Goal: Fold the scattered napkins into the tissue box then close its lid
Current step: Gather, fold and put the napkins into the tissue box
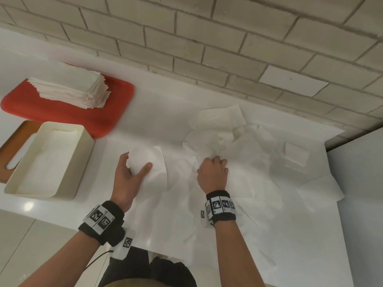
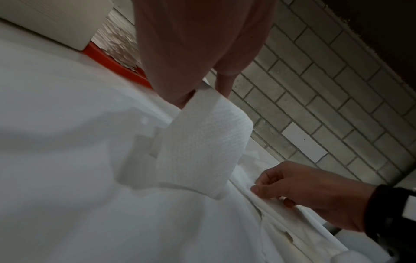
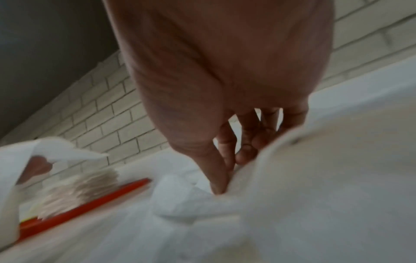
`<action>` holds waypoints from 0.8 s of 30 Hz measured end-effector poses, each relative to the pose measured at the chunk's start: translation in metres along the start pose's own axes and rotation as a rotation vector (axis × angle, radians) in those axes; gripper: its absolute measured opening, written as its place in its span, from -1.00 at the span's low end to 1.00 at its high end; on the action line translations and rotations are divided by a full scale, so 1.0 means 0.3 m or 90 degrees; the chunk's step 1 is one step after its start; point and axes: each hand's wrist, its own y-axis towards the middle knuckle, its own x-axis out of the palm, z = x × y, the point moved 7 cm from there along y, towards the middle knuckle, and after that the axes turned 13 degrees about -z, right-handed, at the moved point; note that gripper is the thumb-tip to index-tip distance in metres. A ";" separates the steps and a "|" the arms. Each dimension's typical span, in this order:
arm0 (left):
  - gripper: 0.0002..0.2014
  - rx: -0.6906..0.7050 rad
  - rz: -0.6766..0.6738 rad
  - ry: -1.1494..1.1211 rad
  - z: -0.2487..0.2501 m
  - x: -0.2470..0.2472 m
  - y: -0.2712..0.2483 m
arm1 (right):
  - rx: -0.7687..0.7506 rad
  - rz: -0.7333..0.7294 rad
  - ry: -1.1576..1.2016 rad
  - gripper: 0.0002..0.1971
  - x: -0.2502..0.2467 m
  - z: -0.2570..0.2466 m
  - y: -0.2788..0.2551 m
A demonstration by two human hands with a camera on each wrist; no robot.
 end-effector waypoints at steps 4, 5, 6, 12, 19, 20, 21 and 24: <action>-0.32 0.030 -0.002 0.022 0.001 -0.025 -0.003 | -0.091 0.056 0.265 -0.86 -0.093 0.024 -0.057; -0.28 0.042 -0.009 0.018 0.007 -0.028 -0.005 | -0.139 0.062 0.359 -0.82 -0.131 0.018 -0.090; -0.22 0.062 -0.019 0.011 0.018 -0.025 -0.005 | -0.192 0.069 0.437 -0.80 -0.179 0.001 -0.132; -0.77 0.105 -0.093 0.087 0.062 0.054 -0.002 | -0.414 0.020 0.816 -0.79 -0.391 -0.121 -0.398; -0.08 -0.116 -0.256 -0.317 0.081 0.197 -0.067 | -0.268 0.076 0.708 -0.76 -0.188 -0.206 -0.332; -0.10 -0.108 -0.262 -0.310 0.089 0.202 -0.071 | -0.257 0.072 0.668 -0.77 -0.147 -0.218 -0.321; -0.20 -0.093 -0.248 -0.278 0.094 0.202 -0.072 | -0.251 0.074 0.629 -0.78 -0.113 -0.229 -0.314; -0.66 -0.039 -0.115 -0.078 0.081 0.158 -0.040 | -0.240 0.118 0.555 -0.81 -0.085 -0.198 -0.291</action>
